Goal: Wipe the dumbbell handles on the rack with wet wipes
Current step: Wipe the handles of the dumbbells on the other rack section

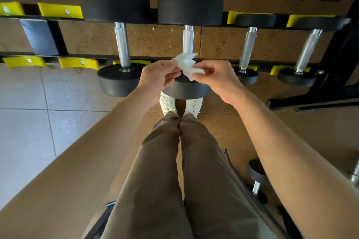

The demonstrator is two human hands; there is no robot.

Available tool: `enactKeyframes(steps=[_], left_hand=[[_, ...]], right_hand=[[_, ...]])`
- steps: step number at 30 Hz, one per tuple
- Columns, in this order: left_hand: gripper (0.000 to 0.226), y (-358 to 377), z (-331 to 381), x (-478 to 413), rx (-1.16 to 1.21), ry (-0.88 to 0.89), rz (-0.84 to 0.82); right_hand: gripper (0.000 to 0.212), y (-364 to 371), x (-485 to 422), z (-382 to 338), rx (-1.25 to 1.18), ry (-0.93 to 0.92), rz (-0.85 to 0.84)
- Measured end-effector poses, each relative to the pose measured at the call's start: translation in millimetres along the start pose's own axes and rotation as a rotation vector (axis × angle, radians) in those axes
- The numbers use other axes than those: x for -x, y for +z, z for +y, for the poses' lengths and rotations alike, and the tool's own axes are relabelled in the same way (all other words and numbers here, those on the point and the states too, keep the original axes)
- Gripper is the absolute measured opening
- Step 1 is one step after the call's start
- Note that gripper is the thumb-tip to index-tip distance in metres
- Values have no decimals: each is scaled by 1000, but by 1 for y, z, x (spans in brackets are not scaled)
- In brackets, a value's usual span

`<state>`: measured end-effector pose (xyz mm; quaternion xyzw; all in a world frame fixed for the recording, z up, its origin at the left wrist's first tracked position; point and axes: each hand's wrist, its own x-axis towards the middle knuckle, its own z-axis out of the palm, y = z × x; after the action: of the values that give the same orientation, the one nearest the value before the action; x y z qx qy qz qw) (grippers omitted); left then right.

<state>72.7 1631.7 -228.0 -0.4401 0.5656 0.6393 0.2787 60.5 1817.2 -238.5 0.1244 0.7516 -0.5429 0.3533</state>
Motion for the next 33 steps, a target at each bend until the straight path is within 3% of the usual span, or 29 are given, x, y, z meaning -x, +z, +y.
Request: enactKeyframes(steps=[3,5,9,15,18,21,24,27,30,33], left_hand=[[14,-3,0,-1,35,5,84],[16,-4,-1,-4,37,47,151],[19,-3,-3,-15,41,101,221],[26,-5,-12,-27,-115,88,6],[15,-10,-10,-40,-206,239,102],[6,-19,-4,-55,-316,341,135],[19,-21,4,-65,-437,354,76],[33,-18,12,-72,-580,284,-87],[18,-12,13,-84,-792,307,-154],[14,-4,13,-94,-620,260,-125]], right_hand=[[6,6,-3,2,46,-19,20],[19,8,-6,5,53,-48,45],[22,14,-16,13,-100,26,32],[39,30,-27,15,-281,67,34],[45,39,-34,15,-269,97,99],[40,45,-43,13,-274,169,273],[21,49,-54,11,-299,250,330],[20,47,-64,10,-516,325,268],[21,35,-73,14,-532,251,201],[23,26,-76,22,-495,208,170]])
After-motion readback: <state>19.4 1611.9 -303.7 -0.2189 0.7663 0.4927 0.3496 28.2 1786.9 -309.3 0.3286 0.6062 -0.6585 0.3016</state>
